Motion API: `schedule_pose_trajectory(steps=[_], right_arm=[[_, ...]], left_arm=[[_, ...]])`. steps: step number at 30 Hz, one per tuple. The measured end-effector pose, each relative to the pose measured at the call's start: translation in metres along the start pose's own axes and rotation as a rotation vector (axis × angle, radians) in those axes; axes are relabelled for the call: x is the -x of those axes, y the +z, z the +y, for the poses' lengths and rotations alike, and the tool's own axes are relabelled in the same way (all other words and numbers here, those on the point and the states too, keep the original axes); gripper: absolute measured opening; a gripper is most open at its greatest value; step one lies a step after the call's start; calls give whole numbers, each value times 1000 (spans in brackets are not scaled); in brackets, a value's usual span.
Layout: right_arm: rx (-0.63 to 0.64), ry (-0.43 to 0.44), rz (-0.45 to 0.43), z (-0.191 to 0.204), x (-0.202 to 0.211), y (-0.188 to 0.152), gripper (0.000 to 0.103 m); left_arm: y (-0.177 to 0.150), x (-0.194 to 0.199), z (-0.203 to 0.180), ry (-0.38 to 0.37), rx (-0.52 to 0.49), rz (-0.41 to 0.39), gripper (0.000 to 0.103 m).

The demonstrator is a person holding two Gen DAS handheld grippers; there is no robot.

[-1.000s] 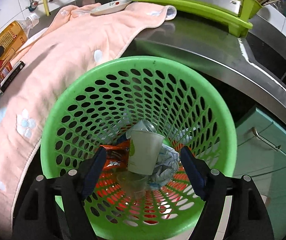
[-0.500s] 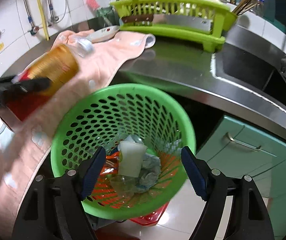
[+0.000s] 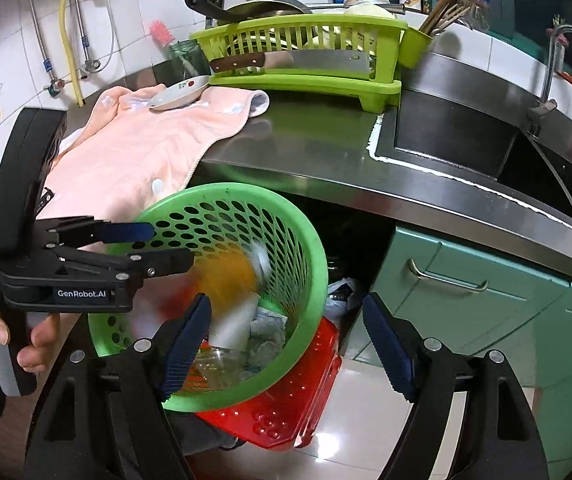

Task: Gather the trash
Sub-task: 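Move both open tools back over the remaining trash on the towel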

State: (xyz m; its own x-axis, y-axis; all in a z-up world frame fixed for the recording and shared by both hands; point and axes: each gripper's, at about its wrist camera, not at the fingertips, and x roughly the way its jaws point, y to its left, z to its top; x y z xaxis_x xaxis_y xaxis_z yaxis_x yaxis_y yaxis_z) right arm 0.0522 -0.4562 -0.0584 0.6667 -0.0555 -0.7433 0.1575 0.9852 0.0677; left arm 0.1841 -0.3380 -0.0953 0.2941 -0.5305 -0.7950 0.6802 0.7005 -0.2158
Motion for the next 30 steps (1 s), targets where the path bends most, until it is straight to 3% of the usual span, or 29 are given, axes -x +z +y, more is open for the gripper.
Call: schedule_pose_trajectory(steps=[6,13,20,30], right_arm=[[15,19,-10,11,3,0,75],[61,79,-21,46,3,9,75],[129,185,-14,103,-4,26,75],[244,324,17,205,-20,53,75]], left_arm=[[-8,23,16,25,25,-33,77],[-27,74,50,118,56,-93,77],[-58,130,93,223,118,-149,77],[-119,211,175,379,290,-214,77]])
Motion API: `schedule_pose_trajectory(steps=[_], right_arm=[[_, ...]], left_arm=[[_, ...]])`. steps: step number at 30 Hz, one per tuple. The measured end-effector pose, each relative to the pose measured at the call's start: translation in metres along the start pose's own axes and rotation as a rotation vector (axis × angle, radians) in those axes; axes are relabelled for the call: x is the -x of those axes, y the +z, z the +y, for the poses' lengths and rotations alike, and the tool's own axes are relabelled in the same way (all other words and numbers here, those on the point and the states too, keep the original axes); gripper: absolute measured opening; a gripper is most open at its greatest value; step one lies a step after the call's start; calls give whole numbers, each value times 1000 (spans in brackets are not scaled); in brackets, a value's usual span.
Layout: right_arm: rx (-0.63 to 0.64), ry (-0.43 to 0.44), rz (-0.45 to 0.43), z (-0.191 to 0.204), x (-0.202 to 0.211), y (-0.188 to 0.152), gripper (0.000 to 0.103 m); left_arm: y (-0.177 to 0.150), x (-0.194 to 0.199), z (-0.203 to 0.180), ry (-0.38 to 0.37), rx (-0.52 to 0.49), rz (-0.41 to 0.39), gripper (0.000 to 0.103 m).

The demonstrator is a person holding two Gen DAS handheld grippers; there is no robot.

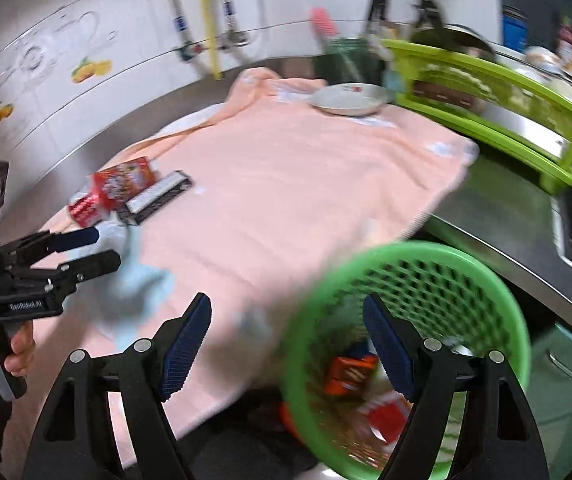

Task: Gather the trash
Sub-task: 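Move both open tools back over the remaining trash on the towel, then grasp the red Coca-Cola can with left tool while right tool grasps the black box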

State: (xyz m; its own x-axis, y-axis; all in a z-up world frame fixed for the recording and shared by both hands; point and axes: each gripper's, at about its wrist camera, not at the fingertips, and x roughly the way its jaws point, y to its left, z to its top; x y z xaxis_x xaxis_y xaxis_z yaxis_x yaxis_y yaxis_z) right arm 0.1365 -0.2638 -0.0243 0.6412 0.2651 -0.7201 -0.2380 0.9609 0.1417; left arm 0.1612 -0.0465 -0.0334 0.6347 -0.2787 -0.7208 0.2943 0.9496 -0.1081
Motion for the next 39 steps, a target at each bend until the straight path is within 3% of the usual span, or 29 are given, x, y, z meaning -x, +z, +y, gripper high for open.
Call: schedule_pose_trajectory(steps=[8,16,25,39], right_arm=[[35,100,63,73,-51,44,75],[-61,152,155,125,-107,88,66],[-218,128,286,151,-174,122,56],[-371,-19,392,162,-238,143,56]], left_arm=[[-25,26,74,86,122,-10,77],[-41,38,118,133,186,-29,77],[-52,49,156,152,254,-65,77],[-60,49,180,142,294,-79,77]])
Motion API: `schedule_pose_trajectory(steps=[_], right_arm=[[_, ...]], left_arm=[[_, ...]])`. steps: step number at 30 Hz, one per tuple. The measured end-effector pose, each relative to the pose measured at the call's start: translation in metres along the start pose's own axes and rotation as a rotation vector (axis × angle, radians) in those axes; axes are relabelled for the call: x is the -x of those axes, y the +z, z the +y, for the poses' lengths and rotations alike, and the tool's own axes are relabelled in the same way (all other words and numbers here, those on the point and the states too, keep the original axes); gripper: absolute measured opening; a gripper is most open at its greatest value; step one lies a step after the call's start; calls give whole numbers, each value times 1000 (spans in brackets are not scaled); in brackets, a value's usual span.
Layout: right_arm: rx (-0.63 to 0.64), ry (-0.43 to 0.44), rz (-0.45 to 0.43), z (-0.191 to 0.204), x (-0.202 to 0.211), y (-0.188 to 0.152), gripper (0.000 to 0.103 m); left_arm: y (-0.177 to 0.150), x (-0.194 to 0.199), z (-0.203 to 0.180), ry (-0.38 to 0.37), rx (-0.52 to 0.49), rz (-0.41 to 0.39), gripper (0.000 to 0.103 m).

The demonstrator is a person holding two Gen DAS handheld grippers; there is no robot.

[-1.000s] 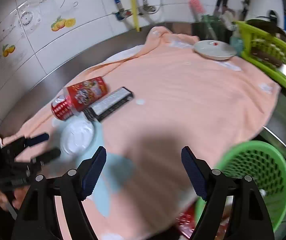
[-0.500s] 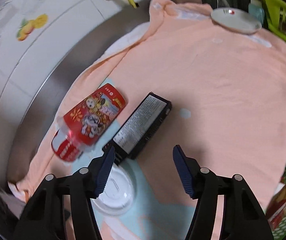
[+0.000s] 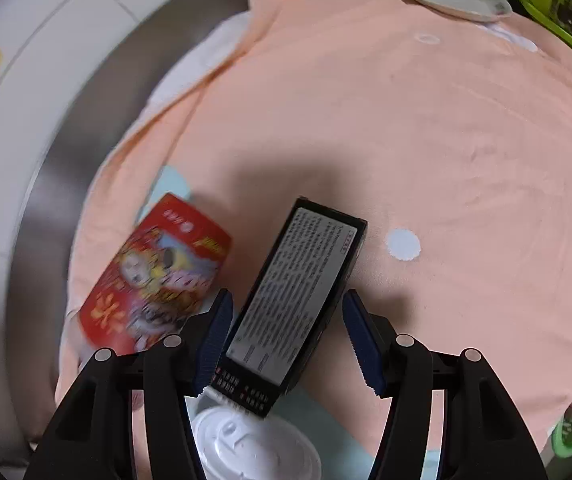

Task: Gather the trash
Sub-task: 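Grasp the red Coca-Cola can with left tool while right tool grasps the black box, then carry can and black box to the green basket and release both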

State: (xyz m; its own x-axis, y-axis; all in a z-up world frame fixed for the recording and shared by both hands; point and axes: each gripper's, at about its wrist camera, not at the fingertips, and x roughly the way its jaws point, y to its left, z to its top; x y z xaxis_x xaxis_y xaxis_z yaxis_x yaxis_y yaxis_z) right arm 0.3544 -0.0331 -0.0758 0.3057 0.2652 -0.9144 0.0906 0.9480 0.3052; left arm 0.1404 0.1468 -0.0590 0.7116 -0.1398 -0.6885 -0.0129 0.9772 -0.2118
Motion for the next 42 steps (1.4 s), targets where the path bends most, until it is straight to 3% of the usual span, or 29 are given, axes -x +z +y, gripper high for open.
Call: schedule_pose_trajectory(steps=[5,13,21,26,33,42], right_arm=[[-51,-14,18,-3,-12,6,54],[56,-47,5,3,-10,3,50],[233,-89,3,3,-3,-13,50],[324,-110,14,-4,5,-20,50],[347,-83,34,-22,11,-22,50],[376,-75,45,-23,-1,-5,50]], left_arm=[[0,-1,3,13,-5,-4,77],[17,-11,10,38,5,-22,77],[48,-33,0,72,-83,-37,80],[63,-52,-12,91,-192,-14,80],[79,-71,-23,108,-316,13,81],[83,-80,-25,70,-369,31,80]])
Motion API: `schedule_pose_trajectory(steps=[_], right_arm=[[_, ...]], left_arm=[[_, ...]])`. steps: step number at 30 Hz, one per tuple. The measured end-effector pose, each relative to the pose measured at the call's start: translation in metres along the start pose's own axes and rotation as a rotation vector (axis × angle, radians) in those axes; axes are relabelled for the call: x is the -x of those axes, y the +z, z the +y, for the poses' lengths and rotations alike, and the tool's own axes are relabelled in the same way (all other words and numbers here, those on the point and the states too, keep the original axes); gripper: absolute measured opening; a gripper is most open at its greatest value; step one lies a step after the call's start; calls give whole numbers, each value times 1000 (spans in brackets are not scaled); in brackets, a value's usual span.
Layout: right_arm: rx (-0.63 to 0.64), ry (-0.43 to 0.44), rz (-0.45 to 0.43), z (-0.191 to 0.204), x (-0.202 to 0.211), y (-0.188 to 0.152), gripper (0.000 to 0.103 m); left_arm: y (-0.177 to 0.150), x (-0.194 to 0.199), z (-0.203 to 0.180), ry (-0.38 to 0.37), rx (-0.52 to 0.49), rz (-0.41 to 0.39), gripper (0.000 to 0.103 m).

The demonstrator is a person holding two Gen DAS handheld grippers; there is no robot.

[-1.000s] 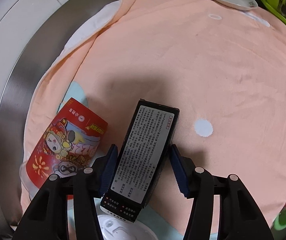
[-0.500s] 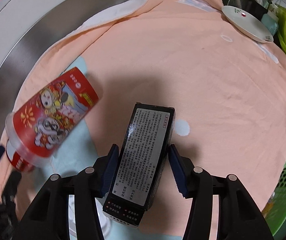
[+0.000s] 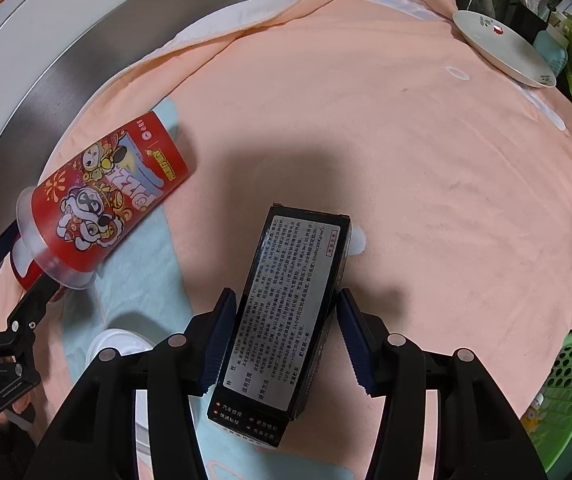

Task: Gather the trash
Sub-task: 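Carry can and black box to the green basket and release both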

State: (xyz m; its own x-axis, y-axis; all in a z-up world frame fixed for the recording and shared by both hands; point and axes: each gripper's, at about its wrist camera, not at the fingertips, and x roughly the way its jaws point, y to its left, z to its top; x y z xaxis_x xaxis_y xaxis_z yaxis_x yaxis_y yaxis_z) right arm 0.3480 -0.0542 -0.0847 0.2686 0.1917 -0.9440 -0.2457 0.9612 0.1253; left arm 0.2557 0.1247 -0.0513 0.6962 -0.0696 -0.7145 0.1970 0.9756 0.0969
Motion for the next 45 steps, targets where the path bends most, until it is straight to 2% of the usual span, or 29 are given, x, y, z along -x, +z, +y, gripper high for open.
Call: schedule_pose_trajectory(steps=[4,16,18,22,31,41,45], right_arm=[[3,1,-1,-1,-3,6,50],[32,-5,-19,9,0,-10,50],[39,-7,-24,11,1,-13,50],[60,-15,-38,16,3,-19,50],[69,13,-51,14,13,-43,50],[62,57,-96,-4,44,-76,50],[45,69,-127,-26,65,-97,50]], left_arm=[[0,-1,0,-26,-10,-1,80],[-3,-13,-1,-85,-1,19,80],[-5,-14,-2,-86,-3,19,73],[-8,-13,-2,-71,22,10,72],[-25,22,3,-12,72,-14,71],[-46,74,7,-8,170,-63,70],[-51,97,-2,-16,178,-91,70]])
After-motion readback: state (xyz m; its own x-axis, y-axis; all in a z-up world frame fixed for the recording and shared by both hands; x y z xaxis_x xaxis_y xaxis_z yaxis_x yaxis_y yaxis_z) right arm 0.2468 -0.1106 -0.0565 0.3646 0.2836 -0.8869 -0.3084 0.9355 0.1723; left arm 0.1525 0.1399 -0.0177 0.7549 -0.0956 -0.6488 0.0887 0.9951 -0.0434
